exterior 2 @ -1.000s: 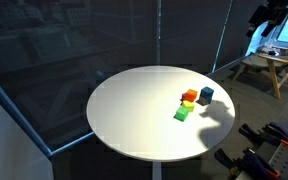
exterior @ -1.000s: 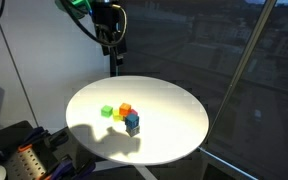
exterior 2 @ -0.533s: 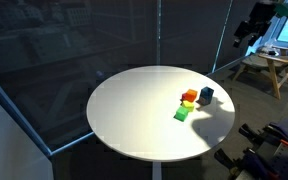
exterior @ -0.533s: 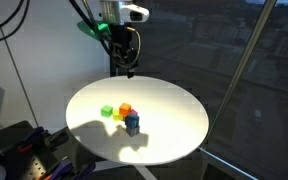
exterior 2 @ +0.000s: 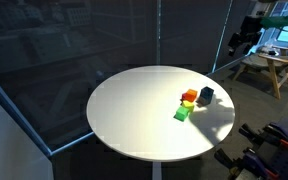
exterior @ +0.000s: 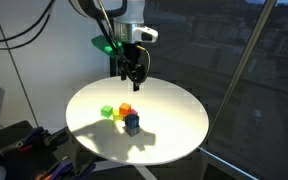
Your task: Put the blue block on the orange block
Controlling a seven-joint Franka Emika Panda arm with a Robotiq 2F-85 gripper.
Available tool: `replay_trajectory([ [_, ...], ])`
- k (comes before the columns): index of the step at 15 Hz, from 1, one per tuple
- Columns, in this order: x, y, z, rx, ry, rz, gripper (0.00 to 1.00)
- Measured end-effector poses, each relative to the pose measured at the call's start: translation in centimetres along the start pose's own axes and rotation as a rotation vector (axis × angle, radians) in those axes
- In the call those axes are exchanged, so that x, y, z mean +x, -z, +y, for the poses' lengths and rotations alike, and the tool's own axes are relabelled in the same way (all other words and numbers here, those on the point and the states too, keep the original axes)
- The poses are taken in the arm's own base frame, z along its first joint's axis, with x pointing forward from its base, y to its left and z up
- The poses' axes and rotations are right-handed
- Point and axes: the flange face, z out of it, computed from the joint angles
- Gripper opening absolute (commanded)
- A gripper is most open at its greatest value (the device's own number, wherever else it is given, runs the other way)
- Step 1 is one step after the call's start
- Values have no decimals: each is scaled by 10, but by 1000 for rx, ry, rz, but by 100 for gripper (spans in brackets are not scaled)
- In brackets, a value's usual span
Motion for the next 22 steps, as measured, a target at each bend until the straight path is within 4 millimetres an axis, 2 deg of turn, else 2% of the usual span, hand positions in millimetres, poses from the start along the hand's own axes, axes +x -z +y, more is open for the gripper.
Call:
replay_trajectory([
  [6, 22, -33, 1, -18, 28, -63, 100],
  [11, 30, -57, -8, -29, 139, -109, 100],
  [17, 39, -72, -26, -94, 261, -106, 100],
  [22, 39, -76, -27, -95, 264, -112, 100],
])
